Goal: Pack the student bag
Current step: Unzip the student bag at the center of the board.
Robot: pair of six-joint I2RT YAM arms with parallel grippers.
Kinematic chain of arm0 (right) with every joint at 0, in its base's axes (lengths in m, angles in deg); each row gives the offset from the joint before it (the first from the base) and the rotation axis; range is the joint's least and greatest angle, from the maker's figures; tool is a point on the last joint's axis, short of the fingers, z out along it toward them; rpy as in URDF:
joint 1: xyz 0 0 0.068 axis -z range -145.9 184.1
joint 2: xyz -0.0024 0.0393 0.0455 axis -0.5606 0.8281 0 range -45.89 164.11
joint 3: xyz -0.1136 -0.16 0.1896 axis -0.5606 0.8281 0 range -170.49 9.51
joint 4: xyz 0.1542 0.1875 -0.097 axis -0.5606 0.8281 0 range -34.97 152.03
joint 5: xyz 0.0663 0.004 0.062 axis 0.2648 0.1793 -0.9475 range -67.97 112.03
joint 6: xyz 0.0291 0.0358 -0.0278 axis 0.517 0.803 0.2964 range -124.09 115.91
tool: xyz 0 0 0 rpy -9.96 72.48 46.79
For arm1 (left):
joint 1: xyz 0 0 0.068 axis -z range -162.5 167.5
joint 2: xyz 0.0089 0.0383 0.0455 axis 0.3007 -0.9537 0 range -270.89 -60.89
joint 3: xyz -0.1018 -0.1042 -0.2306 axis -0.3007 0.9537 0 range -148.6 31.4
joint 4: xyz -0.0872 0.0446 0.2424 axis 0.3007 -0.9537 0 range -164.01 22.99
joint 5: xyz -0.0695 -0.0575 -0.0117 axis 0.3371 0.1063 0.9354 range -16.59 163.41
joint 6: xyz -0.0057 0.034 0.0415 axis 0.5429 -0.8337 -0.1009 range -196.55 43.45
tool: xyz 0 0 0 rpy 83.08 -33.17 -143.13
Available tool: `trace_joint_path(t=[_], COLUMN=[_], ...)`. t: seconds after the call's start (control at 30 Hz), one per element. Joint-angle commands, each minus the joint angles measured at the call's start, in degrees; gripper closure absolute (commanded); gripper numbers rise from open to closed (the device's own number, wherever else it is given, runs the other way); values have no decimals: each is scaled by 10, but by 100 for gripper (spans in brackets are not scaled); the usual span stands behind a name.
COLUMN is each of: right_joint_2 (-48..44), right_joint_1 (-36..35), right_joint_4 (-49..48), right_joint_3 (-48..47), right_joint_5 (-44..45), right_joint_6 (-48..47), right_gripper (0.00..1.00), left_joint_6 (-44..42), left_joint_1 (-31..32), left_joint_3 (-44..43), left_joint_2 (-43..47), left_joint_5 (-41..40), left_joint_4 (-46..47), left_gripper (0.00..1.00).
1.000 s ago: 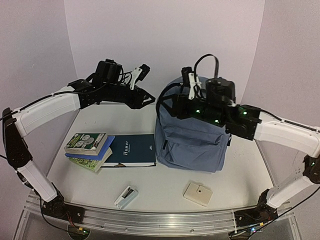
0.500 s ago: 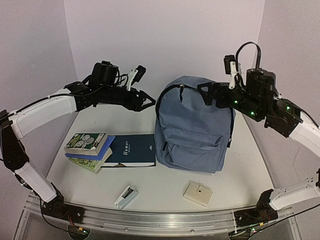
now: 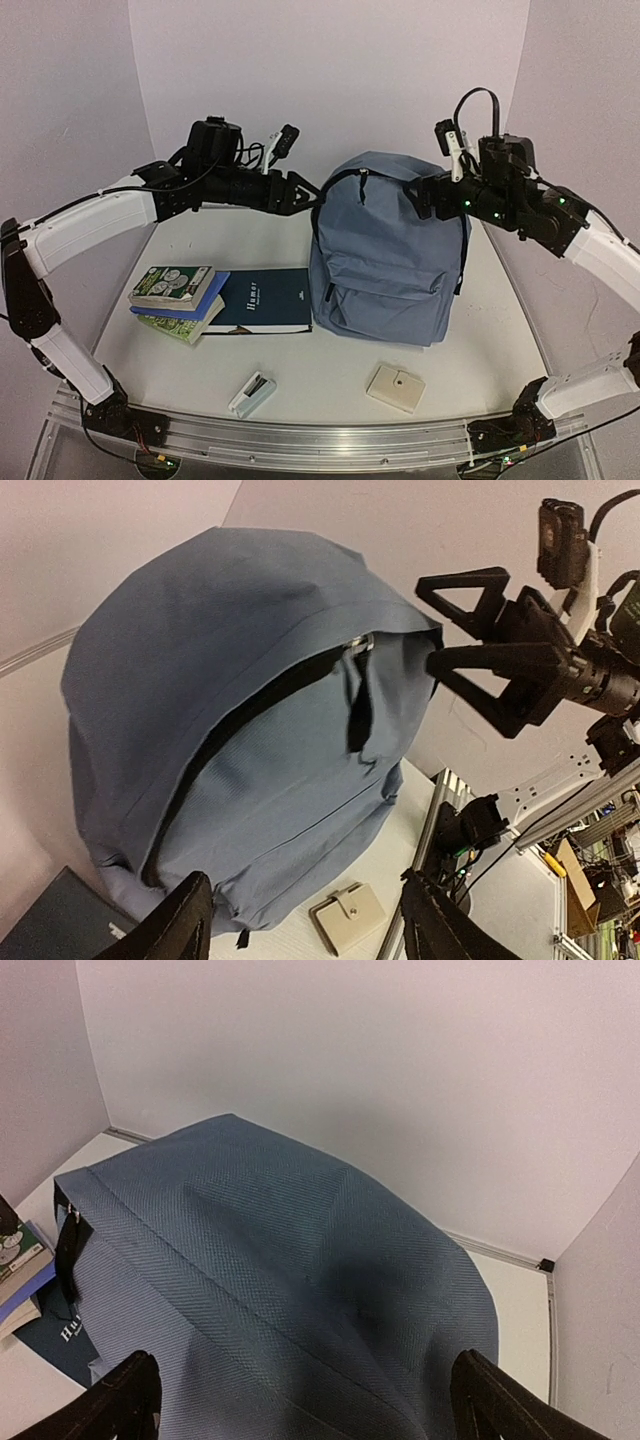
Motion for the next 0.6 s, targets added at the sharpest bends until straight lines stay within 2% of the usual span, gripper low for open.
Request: trace_joint_path(t=[0.0, 0.1, 0.23, 0.33, 0.43, 0.57], right_joint_2=[19, 33, 38, 34, 26, 17], right_joint_1=[0, 0, 0, 0, 0, 0], right_joint_4=[0, 0, 0, -1, -2, -5], right_joint_3=[-35, -40, -41, -39, -35, -32], right_joint_5=[-15, -19, -29, -39, -46, -50], right_joint_6=[-35, -40, -40, -39, -39, -38], right_gripper=[9, 19, 42, 56, 65, 71], left_joint_6=[20, 36, 46, 49, 51, 55], left_joint_1=[32, 40, 49, 52, 52, 52], left_joint_3=[-50, -53, -71, -86, -104, -129], left_joint_2=[-20, -34, -58, -71, -85, -106], left_joint_5=[-21, -21, -13, -23, -40, -38], left_joint_4=[44, 71, 86, 87, 83, 94], left_gripper=[36, 37, 37, 37, 37, 38])
